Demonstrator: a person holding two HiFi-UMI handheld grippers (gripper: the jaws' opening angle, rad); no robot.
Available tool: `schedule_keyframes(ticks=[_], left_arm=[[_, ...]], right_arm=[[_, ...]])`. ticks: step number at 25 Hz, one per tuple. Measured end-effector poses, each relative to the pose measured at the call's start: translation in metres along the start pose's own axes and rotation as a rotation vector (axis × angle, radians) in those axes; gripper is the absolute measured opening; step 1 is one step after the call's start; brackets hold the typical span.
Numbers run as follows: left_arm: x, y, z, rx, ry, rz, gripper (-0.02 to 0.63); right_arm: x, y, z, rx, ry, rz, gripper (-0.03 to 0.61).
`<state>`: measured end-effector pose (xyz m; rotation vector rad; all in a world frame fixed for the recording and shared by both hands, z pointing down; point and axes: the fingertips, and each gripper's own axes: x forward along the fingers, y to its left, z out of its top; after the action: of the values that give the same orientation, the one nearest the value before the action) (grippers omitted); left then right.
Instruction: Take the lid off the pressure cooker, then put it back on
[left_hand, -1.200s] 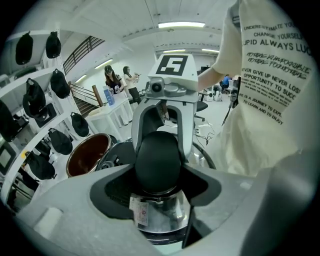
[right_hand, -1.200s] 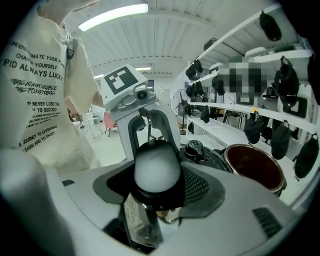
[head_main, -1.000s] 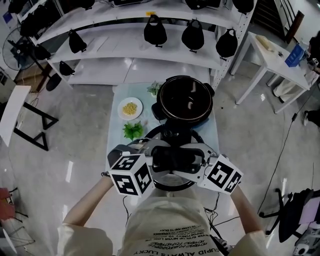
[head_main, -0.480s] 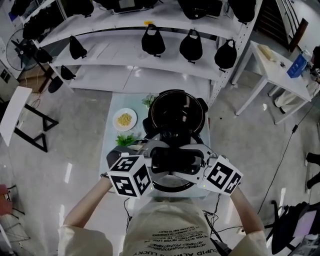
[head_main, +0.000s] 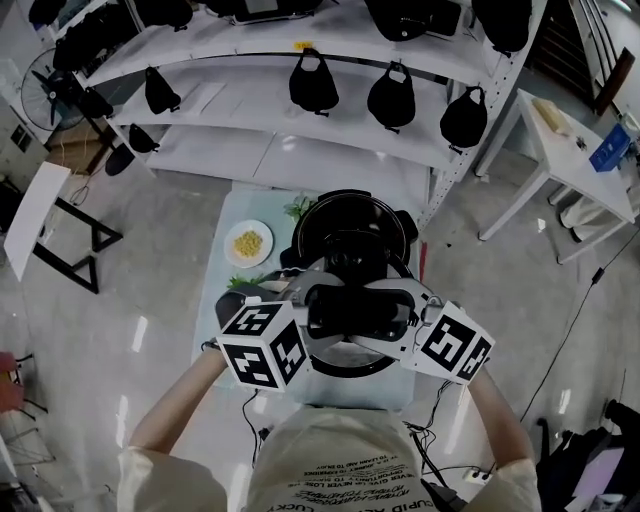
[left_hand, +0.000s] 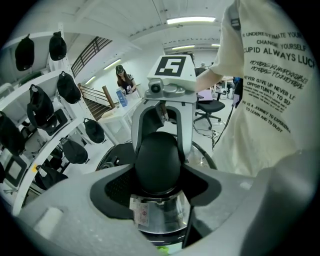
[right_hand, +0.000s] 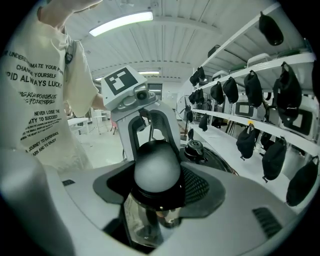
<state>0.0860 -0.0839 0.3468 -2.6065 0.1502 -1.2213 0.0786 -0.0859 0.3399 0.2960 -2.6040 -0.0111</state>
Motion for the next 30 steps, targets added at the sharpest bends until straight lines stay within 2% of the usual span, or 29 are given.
schedule_keyframes(ticks=[8, 17, 30], left_arm=[[0.008, 0.033, 0.001, -0.026, 0.012, 0.018, 0.278], [0.015, 0.072, 0.001, -0.022, 0.006, 0.012, 0.278], [0.025, 0.111, -0.011, 0.007, -0.028, -0.064, 0.278]], right_arm=[[0.0, -0.034, 0.001, -0.012, -0.008, 0.034, 0.279], [0.001, -0.073, 0.004, -0.012, -0.005, 0.031, 0.279], [0.014, -0.115, 0.005, 0.06, 0.021, -0.013, 0.279]])
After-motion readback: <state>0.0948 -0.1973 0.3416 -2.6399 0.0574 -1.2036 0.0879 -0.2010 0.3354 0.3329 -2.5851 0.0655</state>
